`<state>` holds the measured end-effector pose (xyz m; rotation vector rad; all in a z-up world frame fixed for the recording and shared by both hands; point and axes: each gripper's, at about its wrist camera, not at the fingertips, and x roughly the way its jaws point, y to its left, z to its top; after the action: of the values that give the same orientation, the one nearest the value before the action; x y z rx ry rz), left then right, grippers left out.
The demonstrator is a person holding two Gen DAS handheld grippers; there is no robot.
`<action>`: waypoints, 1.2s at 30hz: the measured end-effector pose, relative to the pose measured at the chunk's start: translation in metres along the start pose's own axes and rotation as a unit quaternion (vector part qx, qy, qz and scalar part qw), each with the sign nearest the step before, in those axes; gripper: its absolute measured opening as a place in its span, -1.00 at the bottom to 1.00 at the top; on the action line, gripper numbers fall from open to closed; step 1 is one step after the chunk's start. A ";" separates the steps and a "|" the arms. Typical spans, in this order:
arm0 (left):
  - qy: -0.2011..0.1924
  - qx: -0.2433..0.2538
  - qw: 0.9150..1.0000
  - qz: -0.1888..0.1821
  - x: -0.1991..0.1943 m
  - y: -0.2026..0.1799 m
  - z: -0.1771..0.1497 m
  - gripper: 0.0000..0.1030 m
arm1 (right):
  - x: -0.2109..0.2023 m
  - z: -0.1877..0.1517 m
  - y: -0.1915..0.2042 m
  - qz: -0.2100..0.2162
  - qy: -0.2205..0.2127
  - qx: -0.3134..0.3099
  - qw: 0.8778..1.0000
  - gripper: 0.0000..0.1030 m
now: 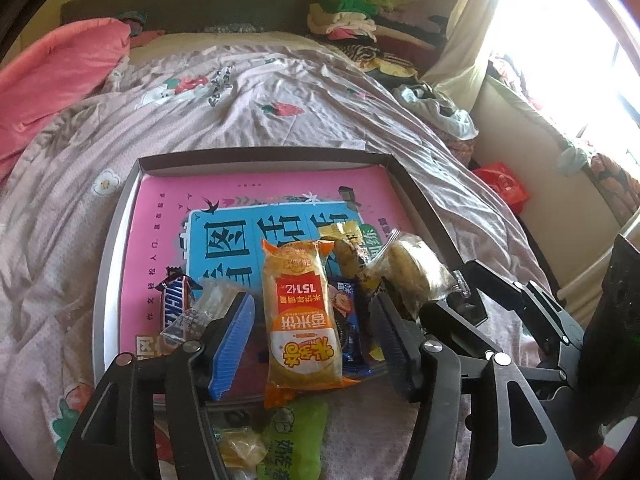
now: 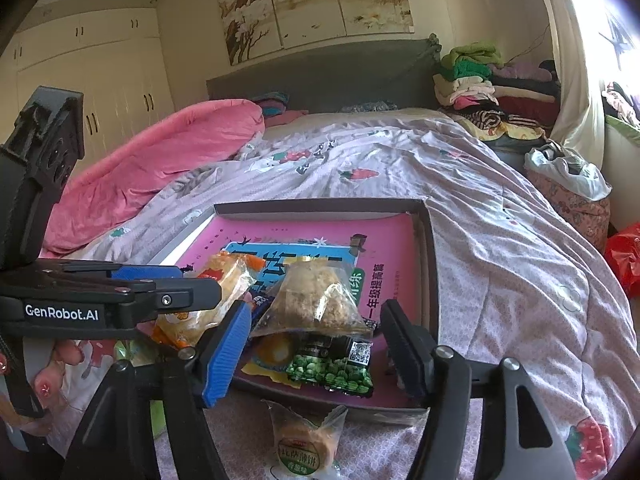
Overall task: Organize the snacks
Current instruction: 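Open both tools to drop the two packs into the box, then pull both tools back from the box toward the green packs and round biscuit pack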
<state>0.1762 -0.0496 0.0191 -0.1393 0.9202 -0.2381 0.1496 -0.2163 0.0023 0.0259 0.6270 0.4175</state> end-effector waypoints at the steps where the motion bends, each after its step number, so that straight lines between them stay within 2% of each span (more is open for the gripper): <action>1: -0.002 0.000 1.000 0.001 -0.001 0.000 0.000 0.23 | -0.001 0.001 -0.001 0.000 -0.001 0.001 1.000 0.36; 10: -0.020 -0.003 1.000 0.008 -0.011 0.002 0.000 0.46 | -0.010 0.002 -0.006 -0.005 -0.014 0.011 1.000 0.47; 26: -0.027 -0.028 0.999 0.010 -0.038 0.022 -0.003 0.51 | -0.028 0.003 -0.015 -0.010 -0.027 0.032 0.999 0.57; 36: -0.020 -0.035 0.999 0.016 -0.053 0.039 -0.020 0.51 | -0.036 0.002 -0.013 -0.013 -0.023 0.040 0.999 0.62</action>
<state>0.1352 0.0015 0.0393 -0.1931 0.8911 -0.1720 0.1294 -0.2421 0.0219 0.1039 0.5971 0.3655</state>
